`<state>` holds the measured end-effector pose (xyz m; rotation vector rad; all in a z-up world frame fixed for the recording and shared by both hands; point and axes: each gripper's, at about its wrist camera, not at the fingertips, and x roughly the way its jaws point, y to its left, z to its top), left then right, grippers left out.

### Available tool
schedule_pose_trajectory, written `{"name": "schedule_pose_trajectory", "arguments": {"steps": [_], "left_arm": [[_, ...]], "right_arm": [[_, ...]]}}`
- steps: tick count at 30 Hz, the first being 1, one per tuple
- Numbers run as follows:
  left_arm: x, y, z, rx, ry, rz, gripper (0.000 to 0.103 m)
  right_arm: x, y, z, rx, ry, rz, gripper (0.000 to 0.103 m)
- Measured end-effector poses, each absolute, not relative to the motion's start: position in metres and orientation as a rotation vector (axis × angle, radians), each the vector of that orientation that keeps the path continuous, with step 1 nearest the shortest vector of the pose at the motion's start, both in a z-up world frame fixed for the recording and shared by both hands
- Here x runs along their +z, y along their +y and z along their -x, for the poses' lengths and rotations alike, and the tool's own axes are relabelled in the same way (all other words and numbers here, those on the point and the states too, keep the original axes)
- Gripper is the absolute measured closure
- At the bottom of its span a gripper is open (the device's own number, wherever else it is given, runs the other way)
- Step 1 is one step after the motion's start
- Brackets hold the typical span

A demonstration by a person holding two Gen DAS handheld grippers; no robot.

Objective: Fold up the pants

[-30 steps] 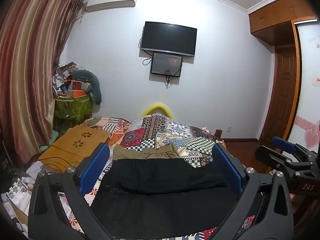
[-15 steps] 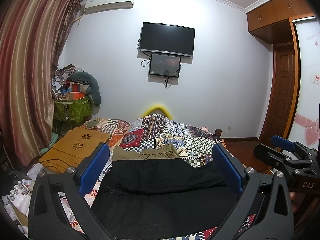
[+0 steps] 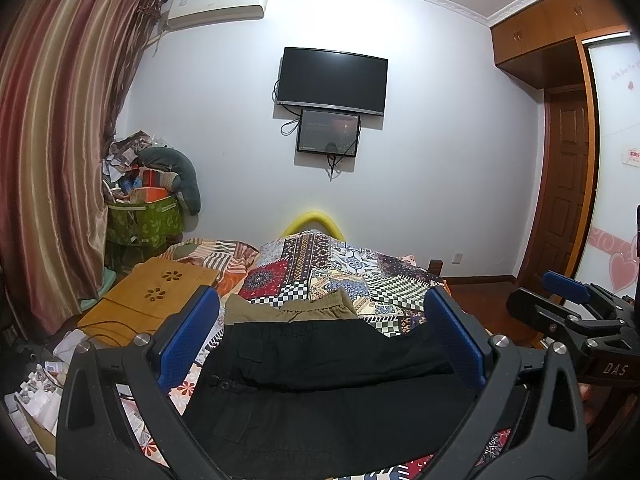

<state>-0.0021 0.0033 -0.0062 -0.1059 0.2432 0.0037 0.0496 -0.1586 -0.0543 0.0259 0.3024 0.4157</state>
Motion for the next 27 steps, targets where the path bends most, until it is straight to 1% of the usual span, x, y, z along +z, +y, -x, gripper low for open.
{"name": "schedule_pose_trajectory", "arguments": {"steps": [27], "left_arm": [[-0.005, -0.004, 0.0061, -0.008, 0.239, 0.106, 0.0]], "right_arm": [[-0.0581, -0.1641, -0.0514, 0.403, 0.299, -0.029, 0.001]]}}
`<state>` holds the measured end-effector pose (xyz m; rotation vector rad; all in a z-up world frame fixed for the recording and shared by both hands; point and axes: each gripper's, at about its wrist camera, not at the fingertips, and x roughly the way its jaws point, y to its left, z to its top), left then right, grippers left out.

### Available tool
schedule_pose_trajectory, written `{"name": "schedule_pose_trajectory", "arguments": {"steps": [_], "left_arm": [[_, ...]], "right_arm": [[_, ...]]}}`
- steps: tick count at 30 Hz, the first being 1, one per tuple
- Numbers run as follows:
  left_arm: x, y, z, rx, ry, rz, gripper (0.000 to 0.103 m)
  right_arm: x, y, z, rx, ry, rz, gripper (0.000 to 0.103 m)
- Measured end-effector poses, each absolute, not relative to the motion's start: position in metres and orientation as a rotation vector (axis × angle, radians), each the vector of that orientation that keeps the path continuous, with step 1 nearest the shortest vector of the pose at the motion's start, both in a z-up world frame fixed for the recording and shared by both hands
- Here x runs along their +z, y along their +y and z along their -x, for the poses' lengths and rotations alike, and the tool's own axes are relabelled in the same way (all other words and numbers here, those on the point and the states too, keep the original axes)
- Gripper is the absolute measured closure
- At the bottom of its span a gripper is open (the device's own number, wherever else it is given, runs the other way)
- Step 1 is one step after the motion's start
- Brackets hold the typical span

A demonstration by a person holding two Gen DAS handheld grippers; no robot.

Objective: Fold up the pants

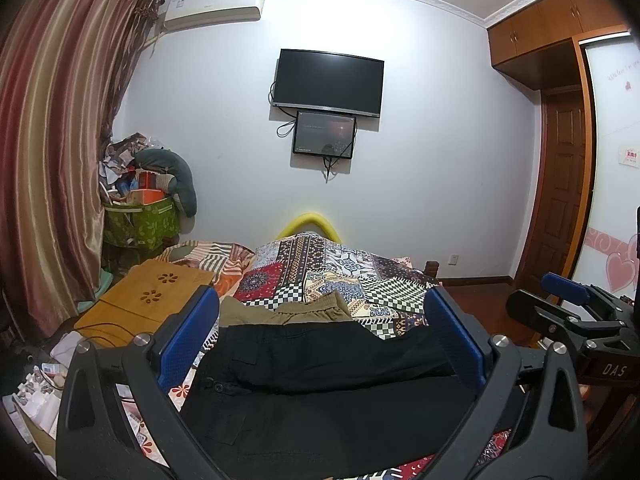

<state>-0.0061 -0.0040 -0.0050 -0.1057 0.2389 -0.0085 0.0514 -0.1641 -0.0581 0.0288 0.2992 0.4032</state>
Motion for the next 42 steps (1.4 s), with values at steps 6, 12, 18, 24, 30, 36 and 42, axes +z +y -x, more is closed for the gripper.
{"name": "schedule_pose_trajectory", "arguments": {"steps": [6, 12, 18, 24, 30, 36, 42], "left_arm": [[-0.005, -0.004, 0.006, -0.009, 0.239, 0.106, 0.0], [-0.004, -0.004, 0.004, -0.007, 0.242, 0.107, 0.0], [-0.004, -0.002, 0.001, -0.008, 0.246, 0.106, 0.0], [-0.01, 0.005, -0.009, -0.023, 0.263, 0.101, 0.0], [-0.021, 0.025, -0.039, 0.027, 0.305, 0.07, 0.0], [-0.037, 0.053, -0.085, 0.043, 0.399, 0.047, 0.0], [-0.059, 0.081, -0.14, 0.099, 0.48, 0.014, 0.0]], "right_arm": [[-0.058, -0.165, -0.051, 0.404, 0.301, -0.03, 0.001], [-0.058, -0.167, -0.053, 0.405, 0.305, -0.031, 0.001], [-0.058, -0.169, -0.055, 0.411, 0.307, -0.03, 0.001], [-0.067, -0.172, -0.066, 0.398, 0.333, -0.013, 0.001], [-0.087, -0.186, -0.09, 0.308, 0.389, 0.045, 0.001], [-0.105, -0.22, -0.124, 0.185, 0.458, 0.057, 0.001], [-0.115, -0.255, -0.153, 0.093, 0.494, 0.061, 0.001]]}}
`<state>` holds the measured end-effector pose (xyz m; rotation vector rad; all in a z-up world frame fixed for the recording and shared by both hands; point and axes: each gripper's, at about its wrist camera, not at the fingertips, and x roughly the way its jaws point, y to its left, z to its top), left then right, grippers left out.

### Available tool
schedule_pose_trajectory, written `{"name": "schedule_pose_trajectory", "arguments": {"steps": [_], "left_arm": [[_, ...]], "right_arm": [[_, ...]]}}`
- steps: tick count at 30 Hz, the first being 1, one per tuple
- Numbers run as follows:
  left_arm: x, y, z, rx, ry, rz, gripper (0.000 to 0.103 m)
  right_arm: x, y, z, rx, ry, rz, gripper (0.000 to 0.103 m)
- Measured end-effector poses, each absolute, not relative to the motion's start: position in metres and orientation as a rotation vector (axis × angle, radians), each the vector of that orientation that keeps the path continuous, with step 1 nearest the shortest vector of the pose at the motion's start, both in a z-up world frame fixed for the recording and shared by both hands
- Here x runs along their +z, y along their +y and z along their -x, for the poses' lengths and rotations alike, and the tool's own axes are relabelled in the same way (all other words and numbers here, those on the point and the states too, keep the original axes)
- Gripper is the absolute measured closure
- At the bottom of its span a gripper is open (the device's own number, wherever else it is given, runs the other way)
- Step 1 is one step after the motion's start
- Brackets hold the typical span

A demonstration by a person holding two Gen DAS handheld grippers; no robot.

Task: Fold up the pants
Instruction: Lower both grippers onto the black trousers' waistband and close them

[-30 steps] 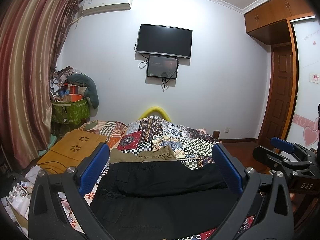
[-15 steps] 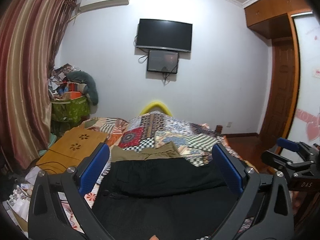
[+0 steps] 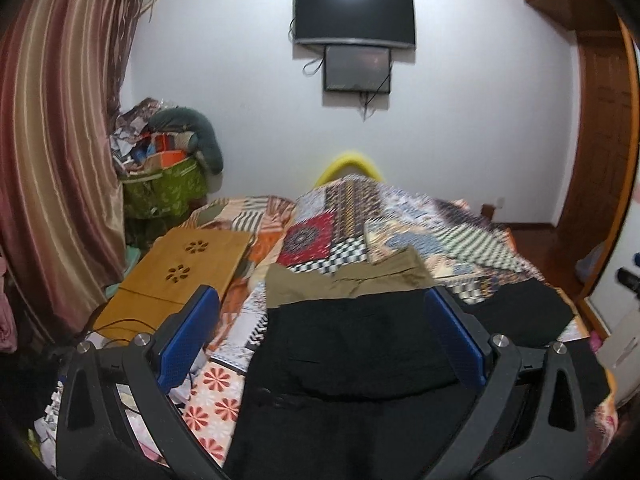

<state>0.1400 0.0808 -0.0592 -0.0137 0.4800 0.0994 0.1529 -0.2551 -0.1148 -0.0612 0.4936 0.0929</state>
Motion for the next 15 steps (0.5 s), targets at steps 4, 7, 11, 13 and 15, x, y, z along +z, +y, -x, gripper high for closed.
{"name": "schedule_pose_trajectory", "arguments": {"steps": [4, 7, 11, 13, 15], "left_arm": [[-0.076, 0.102, -0.177, 0.112, 0.532, 0.014, 0.0], [-0.097, 0.119, -0.211, 0.118, 0.607, 0.029, 0.0], [-0.132, 0.137, -0.25, 0.14, 0.706, 0.056, 0.0], [-0.149, 0.143, -0.265, 0.149, 0.745, 0.065, 0.0], [-0.165, 0.149, -0.28, 0.152, 0.78, 0.072, 0.0]], "right_arm": [[-0.125, -0.286, -0.173, 0.007, 0.533, 0.042, 0.001], [-0.135, -0.309, -0.188, -0.044, 0.569, 0.023, 0.001], [-0.153, -0.336, -0.209, -0.122, 0.625, 0.019, 0.001], [-0.163, -0.349, -0.221, -0.144, 0.654, 0.015, 0.002], [-0.173, -0.36, -0.235, -0.154, 0.685, 0.004, 0.006]]}}
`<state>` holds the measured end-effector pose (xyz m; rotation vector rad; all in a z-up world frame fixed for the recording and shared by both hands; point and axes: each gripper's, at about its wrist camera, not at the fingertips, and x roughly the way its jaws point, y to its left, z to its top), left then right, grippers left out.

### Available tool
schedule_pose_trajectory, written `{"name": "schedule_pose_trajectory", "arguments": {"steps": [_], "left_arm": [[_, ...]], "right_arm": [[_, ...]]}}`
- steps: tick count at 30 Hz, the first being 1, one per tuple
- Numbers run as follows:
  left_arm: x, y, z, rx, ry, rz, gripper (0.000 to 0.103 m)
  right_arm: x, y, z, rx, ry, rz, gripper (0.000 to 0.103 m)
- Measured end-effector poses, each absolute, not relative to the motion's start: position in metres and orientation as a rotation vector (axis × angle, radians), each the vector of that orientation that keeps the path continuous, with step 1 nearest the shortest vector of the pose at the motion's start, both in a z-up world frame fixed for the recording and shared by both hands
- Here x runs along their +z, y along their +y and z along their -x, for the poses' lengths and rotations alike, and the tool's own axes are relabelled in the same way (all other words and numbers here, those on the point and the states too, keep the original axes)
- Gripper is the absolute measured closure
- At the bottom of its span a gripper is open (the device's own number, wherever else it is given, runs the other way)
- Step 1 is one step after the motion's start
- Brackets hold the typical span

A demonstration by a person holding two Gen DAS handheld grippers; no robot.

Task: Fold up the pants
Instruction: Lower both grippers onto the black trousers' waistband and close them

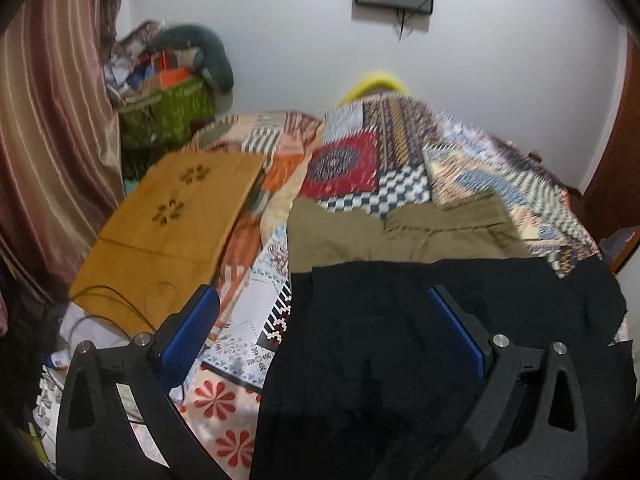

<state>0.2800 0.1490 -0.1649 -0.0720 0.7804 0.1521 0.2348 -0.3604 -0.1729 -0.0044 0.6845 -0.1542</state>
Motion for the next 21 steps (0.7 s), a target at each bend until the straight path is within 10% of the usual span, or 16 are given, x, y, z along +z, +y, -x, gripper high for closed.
{"name": "schedule_pose_trajectory", "arguments": {"steps": [18, 21], "left_arm": [[-0.278, 0.182, -0.356, 0.132, 1.01, 0.175, 0.015], [-0.278, 0.18, -0.361, 0.129, 1.006, 0.159, 0.016]], "right_arm": [[-0.265, -0.378, -0.379, -0.026, 0.916, 0.024, 0.023], [-0.279, -0.375, -0.395, 0.0, 0.979, 0.041, 0.04]]}}
